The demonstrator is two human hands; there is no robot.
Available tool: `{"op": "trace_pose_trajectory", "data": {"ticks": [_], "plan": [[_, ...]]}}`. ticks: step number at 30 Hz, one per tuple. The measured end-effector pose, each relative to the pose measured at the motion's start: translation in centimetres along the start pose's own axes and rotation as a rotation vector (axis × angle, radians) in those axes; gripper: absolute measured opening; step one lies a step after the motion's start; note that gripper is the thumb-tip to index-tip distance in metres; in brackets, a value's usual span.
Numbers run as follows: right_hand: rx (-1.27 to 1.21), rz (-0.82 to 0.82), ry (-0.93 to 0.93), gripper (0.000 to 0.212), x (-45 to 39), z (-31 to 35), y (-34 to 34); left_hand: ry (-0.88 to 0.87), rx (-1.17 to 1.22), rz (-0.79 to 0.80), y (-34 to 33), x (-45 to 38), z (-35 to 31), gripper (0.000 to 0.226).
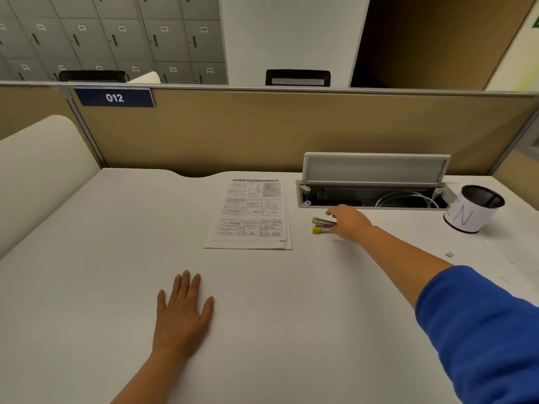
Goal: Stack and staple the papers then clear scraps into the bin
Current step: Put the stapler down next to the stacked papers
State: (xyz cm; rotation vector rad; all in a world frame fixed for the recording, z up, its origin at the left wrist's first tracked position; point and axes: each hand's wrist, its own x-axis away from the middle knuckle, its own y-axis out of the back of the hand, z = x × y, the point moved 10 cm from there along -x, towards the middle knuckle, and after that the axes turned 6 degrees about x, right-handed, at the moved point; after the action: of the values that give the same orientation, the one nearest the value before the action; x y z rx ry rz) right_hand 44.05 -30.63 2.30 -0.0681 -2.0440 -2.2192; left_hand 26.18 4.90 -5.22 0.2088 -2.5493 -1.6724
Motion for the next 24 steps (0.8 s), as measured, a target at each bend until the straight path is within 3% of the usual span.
{"op": "trace_pose_trajectory", "data": {"ticks": [8,19,24], "plan": [[-0.195,-0.156,0.003,0.038,7.2,3.4,3.6,-0.023,0.017,0.011,0.0,-0.1,-0.6,0.063],[-0.358,-0.157,-0.051,0.03,19.1,9.6,4.2,-0.083,0.072,0.0,1.0,0.3,-1.0,0.056],[-0.488,-0.191,-0.12,0.026,24.8,9.6,3.3,-0.153,0.061,-0.047,1.3,0.1,-1.1,0.035]]}}
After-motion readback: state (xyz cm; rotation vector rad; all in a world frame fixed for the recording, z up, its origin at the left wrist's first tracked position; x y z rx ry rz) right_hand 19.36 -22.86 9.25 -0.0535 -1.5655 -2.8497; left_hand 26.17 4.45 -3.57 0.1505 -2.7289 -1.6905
